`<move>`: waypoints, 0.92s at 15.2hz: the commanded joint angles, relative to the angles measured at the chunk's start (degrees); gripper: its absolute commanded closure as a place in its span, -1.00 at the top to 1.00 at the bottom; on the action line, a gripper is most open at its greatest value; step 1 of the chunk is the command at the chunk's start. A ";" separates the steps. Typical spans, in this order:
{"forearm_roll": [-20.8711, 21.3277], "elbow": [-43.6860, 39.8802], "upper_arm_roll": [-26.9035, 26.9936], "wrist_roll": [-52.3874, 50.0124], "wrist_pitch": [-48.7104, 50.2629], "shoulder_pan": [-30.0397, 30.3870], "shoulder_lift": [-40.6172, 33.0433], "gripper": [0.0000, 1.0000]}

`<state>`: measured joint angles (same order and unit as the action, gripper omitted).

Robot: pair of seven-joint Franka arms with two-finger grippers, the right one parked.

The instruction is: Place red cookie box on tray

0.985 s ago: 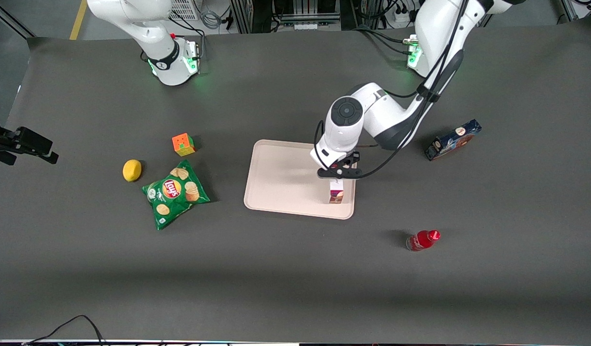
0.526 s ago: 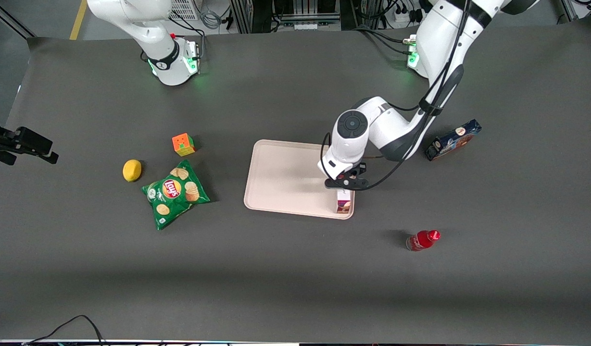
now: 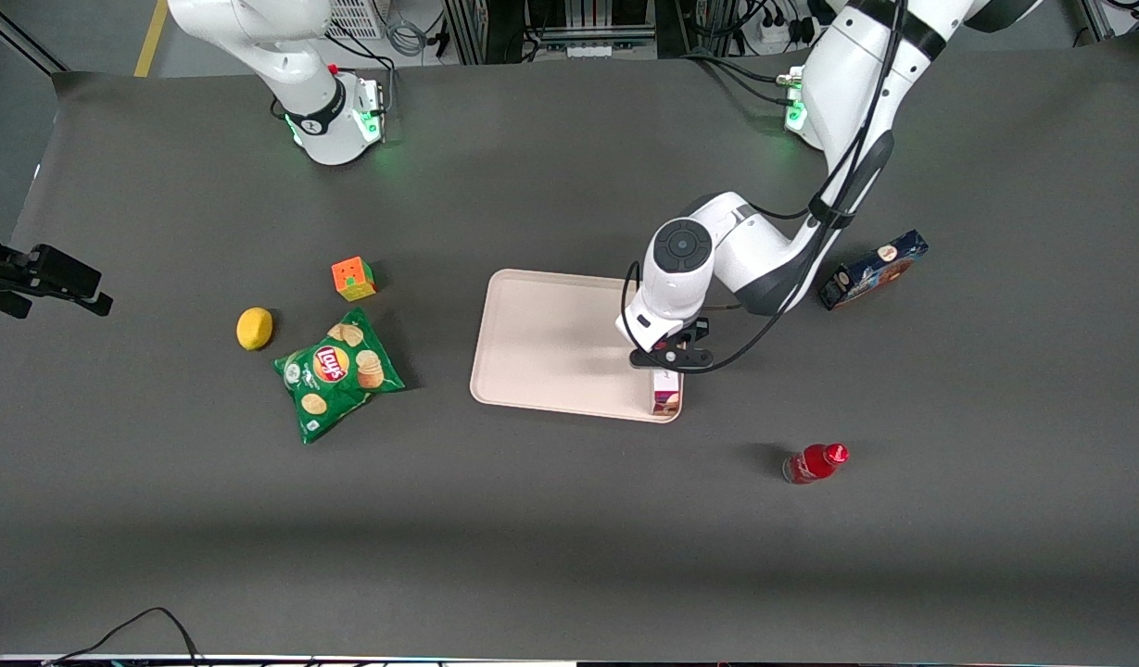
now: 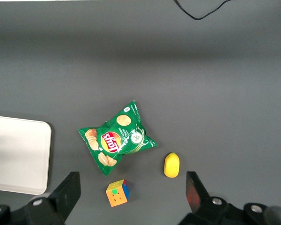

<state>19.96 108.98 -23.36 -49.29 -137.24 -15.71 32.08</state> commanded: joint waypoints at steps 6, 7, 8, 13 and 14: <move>-0.18 -1.93 2.00 -1.78 0.74 -1.34 -1.58 1.00; -0.97 -2.46 1.92 -1.34 2.23 -1.25 -2.54 1.00; -2.19 -3.50 1.92 -0.99 4.24 -1.08 -3.59 1.00; -11.07 -8.00 4.97 12.69 14.62 1.20 -11.93 1.00; -12.47 -7.91 6.64 15.77 16.29 1.90 -14.56 1.00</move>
<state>12.02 100.55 -20.59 -42.15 -125.91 -15.41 24.85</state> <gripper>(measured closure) 0.000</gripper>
